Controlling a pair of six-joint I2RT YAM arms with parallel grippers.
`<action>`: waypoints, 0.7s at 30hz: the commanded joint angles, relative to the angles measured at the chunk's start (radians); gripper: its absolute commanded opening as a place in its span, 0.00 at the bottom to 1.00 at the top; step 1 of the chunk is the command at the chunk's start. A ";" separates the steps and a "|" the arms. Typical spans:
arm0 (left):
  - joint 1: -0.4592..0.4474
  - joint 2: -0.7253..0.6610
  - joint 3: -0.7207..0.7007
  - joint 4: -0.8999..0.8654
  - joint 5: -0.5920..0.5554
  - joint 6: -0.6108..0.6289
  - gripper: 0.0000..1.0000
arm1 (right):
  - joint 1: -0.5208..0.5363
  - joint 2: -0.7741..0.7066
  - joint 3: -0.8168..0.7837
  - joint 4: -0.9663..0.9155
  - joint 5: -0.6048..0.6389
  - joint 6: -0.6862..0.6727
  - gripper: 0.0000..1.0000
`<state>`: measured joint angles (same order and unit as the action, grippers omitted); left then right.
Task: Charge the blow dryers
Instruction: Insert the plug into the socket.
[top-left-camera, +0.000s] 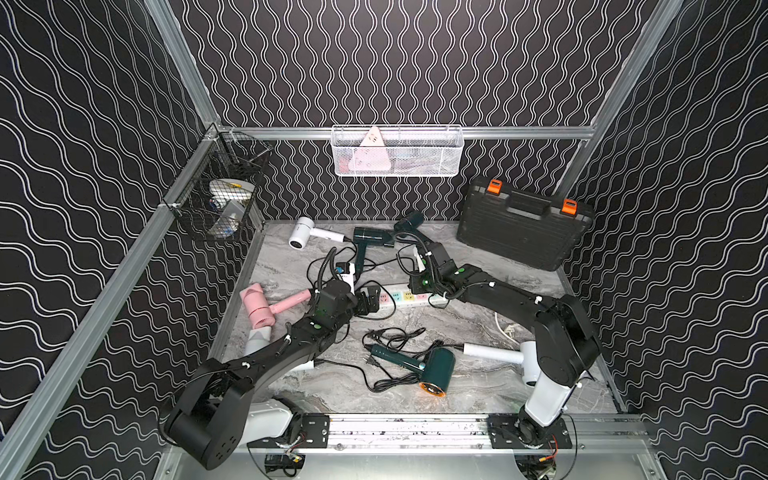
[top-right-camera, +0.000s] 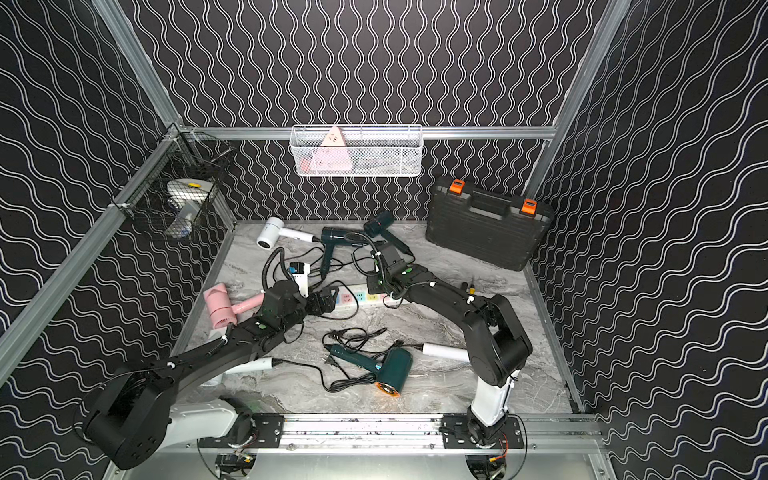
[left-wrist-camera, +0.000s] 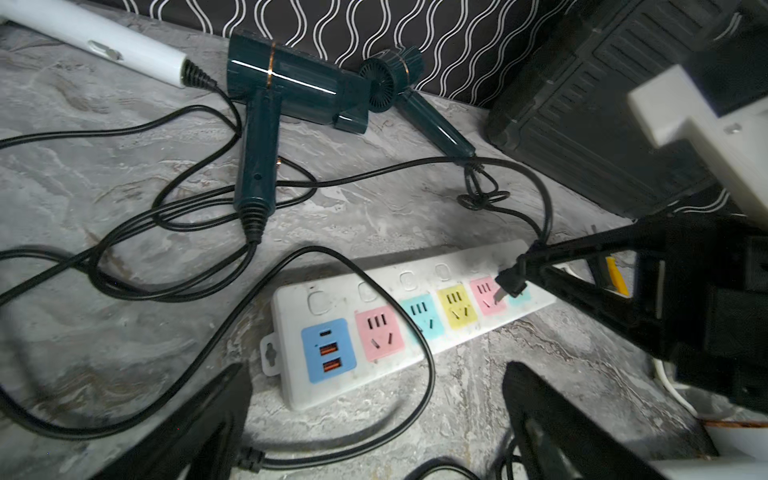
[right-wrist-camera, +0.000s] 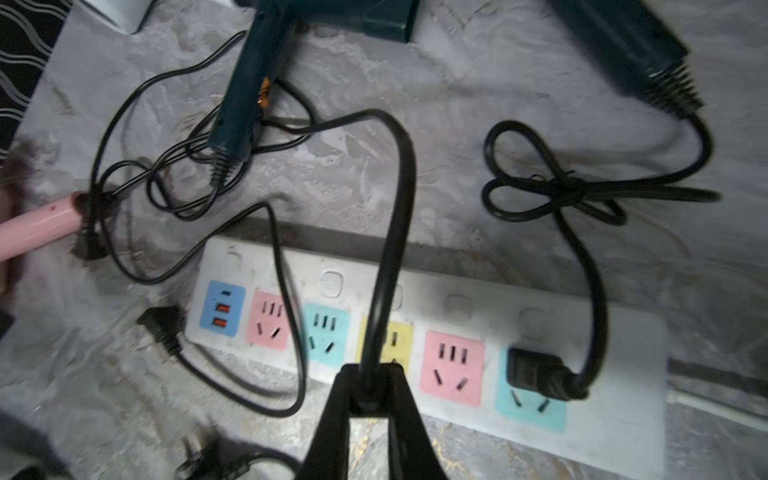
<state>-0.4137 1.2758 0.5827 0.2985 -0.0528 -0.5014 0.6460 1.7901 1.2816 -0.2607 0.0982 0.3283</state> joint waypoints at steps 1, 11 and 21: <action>0.053 0.022 -0.014 0.016 0.039 -0.077 0.99 | 0.003 0.005 -0.026 0.101 0.135 -0.001 0.00; 0.128 0.053 -0.037 0.047 0.097 -0.128 0.99 | 0.003 0.033 -0.077 0.148 0.153 0.017 0.00; 0.129 0.051 -0.041 0.051 0.085 -0.116 0.99 | 0.003 0.058 -0.108 0.167 0.155 0.042 0.00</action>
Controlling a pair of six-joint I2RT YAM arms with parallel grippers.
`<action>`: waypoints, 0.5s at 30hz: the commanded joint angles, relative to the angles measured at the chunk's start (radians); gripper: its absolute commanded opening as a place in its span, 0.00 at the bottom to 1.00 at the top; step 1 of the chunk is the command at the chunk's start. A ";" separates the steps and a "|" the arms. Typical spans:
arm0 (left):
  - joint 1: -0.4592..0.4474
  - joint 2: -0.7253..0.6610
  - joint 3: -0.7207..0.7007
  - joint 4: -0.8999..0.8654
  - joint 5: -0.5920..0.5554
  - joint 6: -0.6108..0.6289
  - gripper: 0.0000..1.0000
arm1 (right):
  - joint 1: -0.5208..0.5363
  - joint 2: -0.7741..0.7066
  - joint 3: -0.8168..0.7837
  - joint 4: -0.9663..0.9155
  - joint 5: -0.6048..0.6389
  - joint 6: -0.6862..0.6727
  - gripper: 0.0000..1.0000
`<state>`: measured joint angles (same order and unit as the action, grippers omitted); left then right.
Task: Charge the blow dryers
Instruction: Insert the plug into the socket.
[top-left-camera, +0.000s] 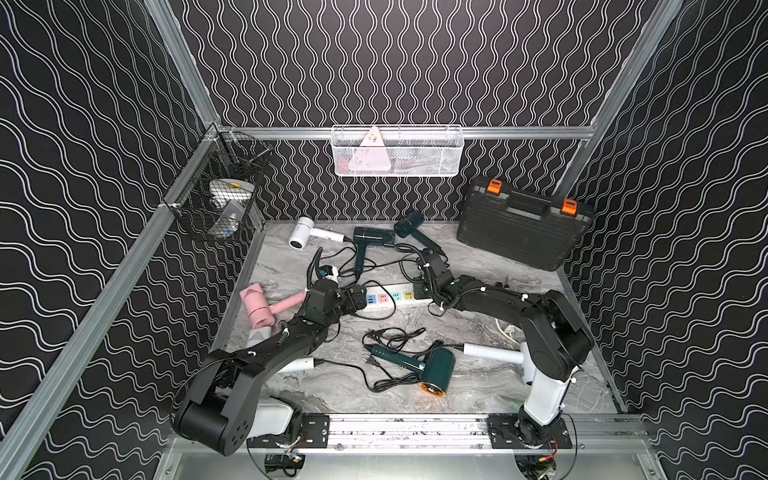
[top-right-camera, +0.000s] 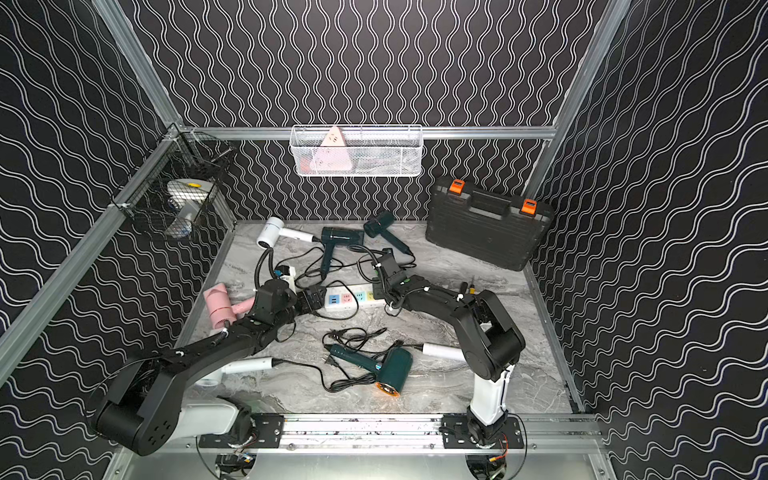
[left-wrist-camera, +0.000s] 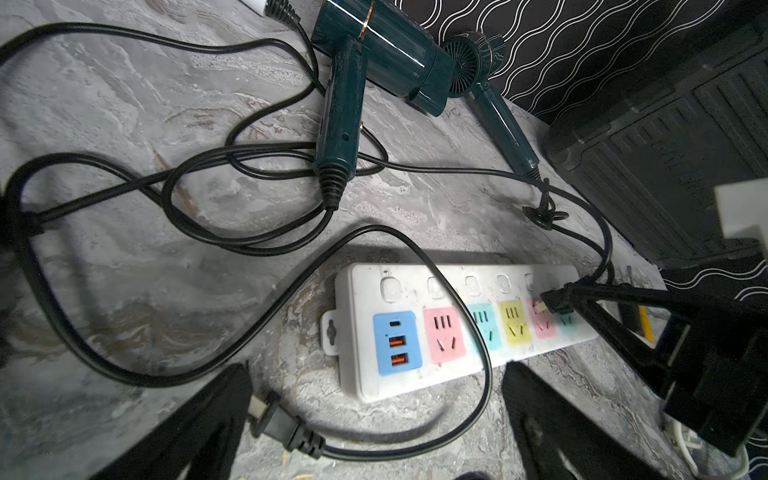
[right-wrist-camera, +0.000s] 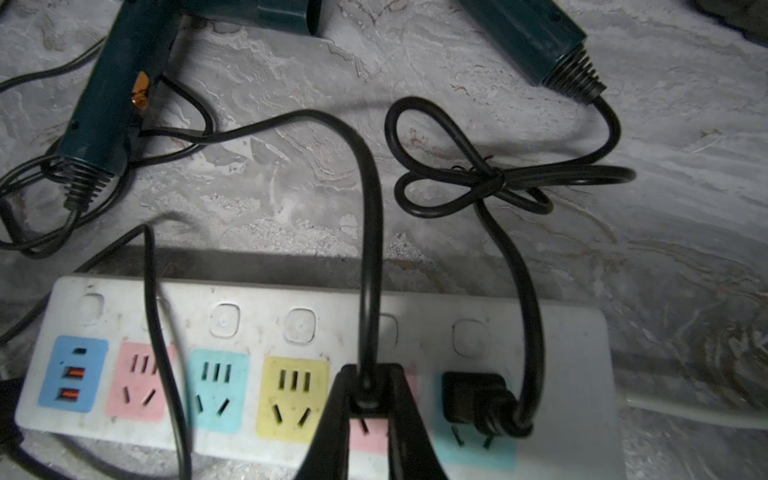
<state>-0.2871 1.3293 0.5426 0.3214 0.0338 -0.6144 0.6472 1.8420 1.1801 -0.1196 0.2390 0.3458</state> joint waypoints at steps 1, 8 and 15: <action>0.002 -0.003 -0.001 0.030 -0.002 -0.002 0.99 | 0.002 0.006 -0.010 0.025 0.017 0.024 0.00; 0.002 -0.004 -0.004 0.037 -0.006 0.006 0.99 | 0.002 -0.009 -0.040 0.034 0.040 0.027 0.00; 0.002 -0.005 -0.007 0.042 -0.009 0.010 0.99 | 0.002 -0.030 -0.070 0.036 0.028 0.025 0.00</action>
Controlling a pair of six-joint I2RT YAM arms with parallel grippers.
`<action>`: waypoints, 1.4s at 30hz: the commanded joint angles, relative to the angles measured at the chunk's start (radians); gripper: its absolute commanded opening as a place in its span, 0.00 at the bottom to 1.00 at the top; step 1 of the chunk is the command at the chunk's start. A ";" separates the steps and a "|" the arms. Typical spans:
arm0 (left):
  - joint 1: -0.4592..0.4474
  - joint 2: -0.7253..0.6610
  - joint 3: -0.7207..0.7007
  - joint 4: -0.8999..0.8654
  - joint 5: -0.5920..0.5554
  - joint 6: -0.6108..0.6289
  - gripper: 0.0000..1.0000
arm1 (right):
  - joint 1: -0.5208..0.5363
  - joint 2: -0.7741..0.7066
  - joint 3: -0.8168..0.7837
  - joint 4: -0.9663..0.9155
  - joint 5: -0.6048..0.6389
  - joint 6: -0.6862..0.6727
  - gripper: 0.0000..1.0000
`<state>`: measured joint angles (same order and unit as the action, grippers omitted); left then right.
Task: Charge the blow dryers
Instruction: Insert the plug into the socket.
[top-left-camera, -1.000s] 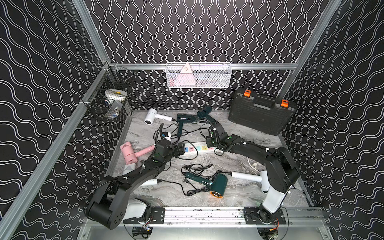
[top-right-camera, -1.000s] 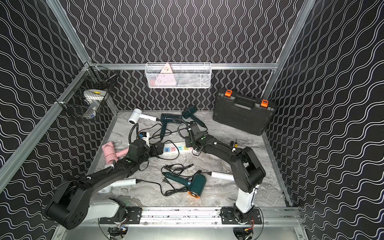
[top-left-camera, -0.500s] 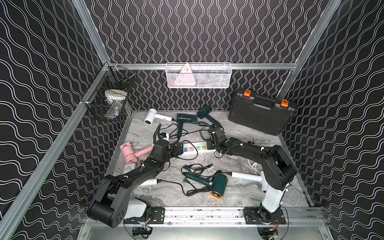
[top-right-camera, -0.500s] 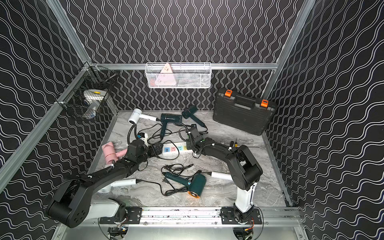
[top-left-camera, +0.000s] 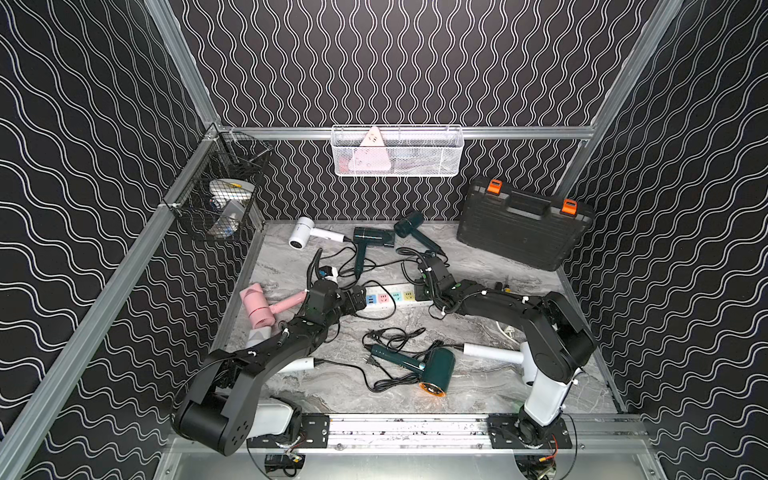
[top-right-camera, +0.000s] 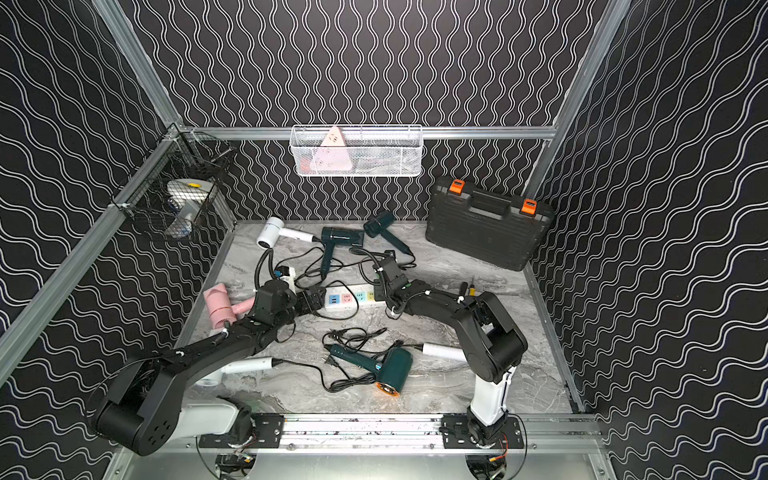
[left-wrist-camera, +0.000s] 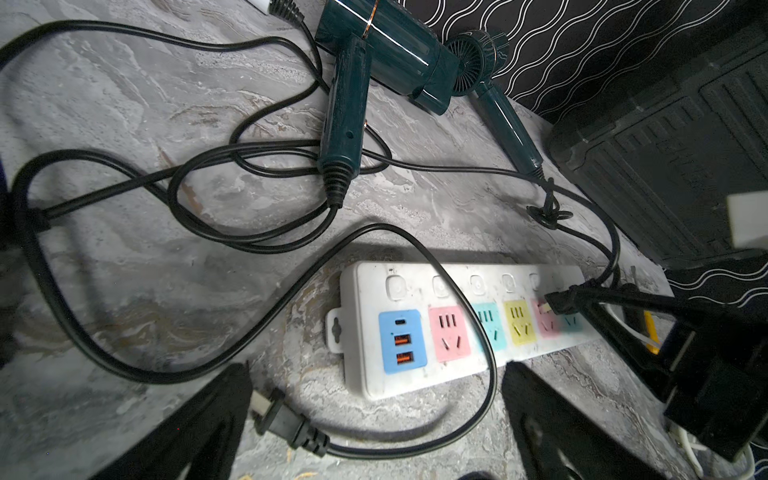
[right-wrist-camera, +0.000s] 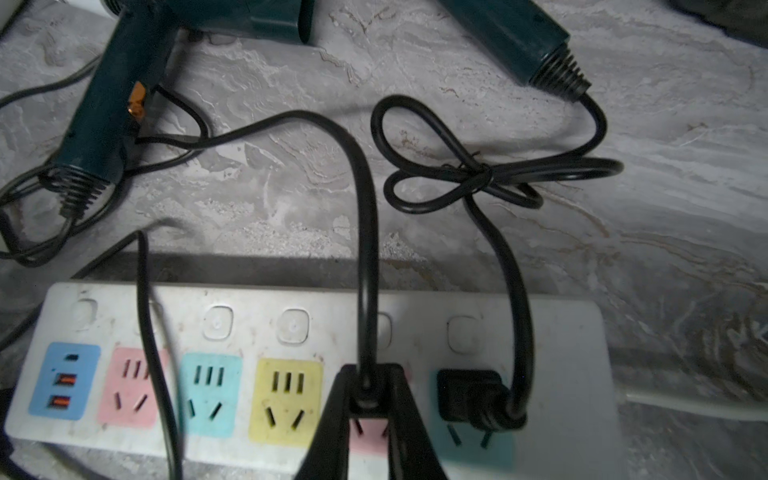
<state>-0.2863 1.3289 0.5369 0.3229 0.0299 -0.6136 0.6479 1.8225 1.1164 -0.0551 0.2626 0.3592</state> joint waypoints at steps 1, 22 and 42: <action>0.001 -0.004 -0.002 0.042 -0.005 0.010 0.99 | 0.001 -0.012 -0.009 -0.028 -0.001 0.012 0.00; 0.001 -0.027 -0.014 0.044 -0.039 0.026 0.99 | 0.051 -0.052 -0.216 0.101 0.070 -0.005 0.00; 0.002 -0.046 -0.034 0.058 -0.056 0.025 0.99 | 0.022 0.052 -0.139 0.063 0.145 0.050 0.00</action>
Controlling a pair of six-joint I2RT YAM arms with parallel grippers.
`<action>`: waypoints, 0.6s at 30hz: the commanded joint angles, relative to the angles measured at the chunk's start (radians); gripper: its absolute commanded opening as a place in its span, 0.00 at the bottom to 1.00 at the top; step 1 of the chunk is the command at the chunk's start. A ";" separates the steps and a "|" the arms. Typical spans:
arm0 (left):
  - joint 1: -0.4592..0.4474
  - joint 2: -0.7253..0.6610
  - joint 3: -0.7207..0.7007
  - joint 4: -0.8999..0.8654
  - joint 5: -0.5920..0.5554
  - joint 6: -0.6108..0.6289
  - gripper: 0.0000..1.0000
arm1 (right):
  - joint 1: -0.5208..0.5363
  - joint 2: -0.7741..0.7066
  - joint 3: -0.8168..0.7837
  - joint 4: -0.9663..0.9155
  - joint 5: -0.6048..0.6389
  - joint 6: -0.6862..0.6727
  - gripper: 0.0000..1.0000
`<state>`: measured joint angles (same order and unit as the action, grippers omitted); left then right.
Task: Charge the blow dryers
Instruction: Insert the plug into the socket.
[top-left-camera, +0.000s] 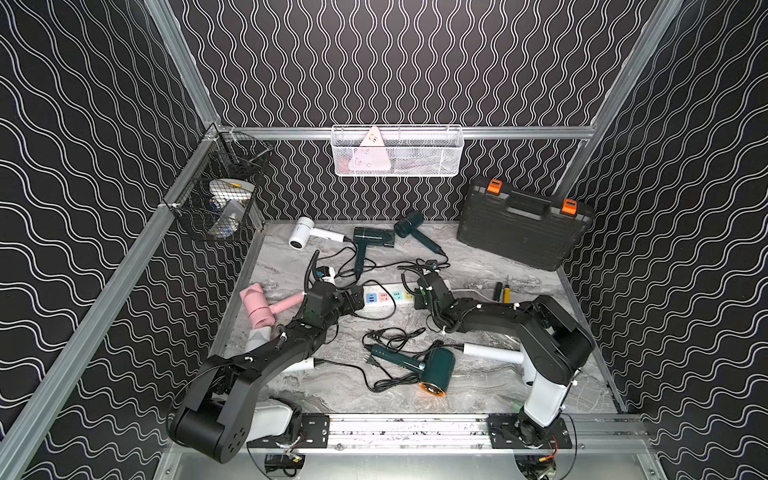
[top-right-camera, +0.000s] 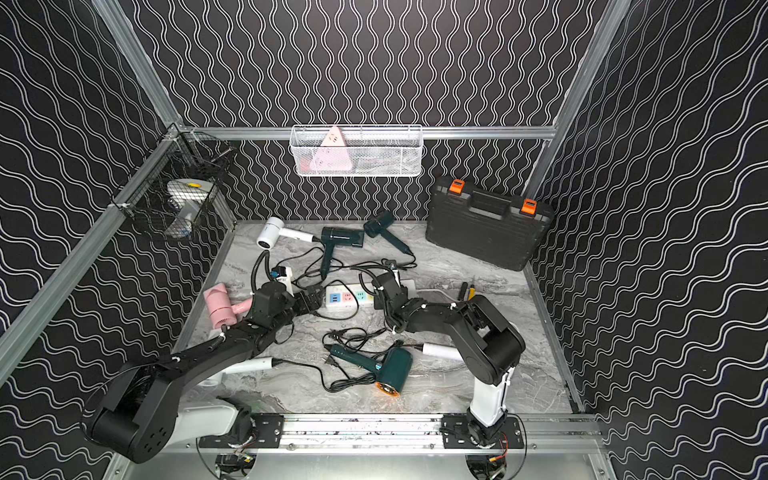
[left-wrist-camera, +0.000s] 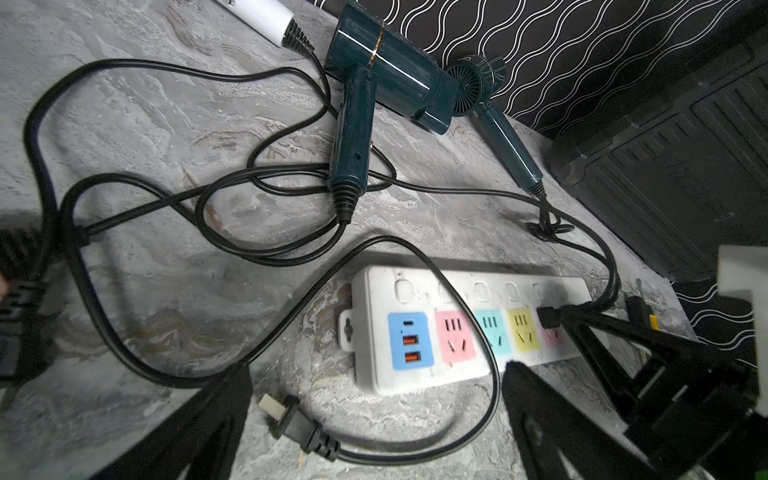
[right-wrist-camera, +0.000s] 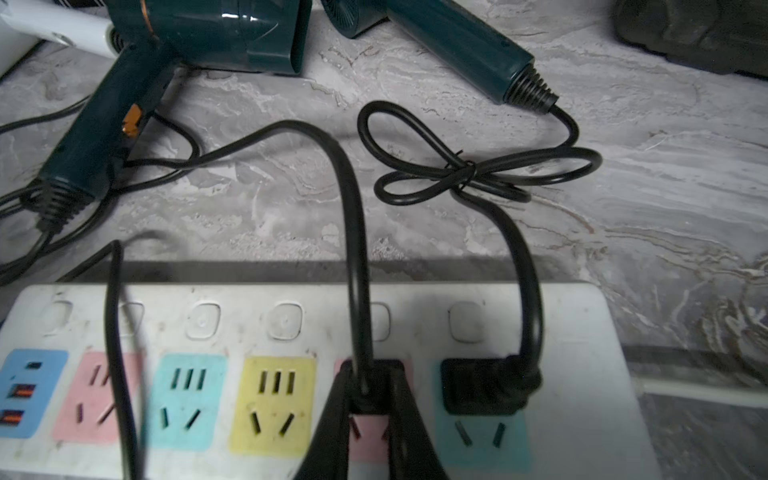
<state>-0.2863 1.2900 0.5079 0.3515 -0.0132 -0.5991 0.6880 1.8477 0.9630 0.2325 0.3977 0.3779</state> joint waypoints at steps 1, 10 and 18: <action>0.002 -0.009 -0.005 0.029 -0.016 0.010 0.99 | -0.027 0.033 0.033 -0.226 0.014 0.029 0.00; 0.002 -0.032 -0.016 0.023 -0.042 0.008 0.99 | -0.058 0.065 0.131 -0.234 -0.044 -0.002 0.18; 0.002 -0.088 -0.043 0.031 -0.065 -0.008 0.99 | -0.075 -0.070 0.164 -0.331 -0.172 -0.005 0.53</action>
<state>-0.2863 1.2236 0.4747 0.3584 -0.0536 -0.5999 0.6197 1.8137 1.1080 -0.0326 0.2882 0.3737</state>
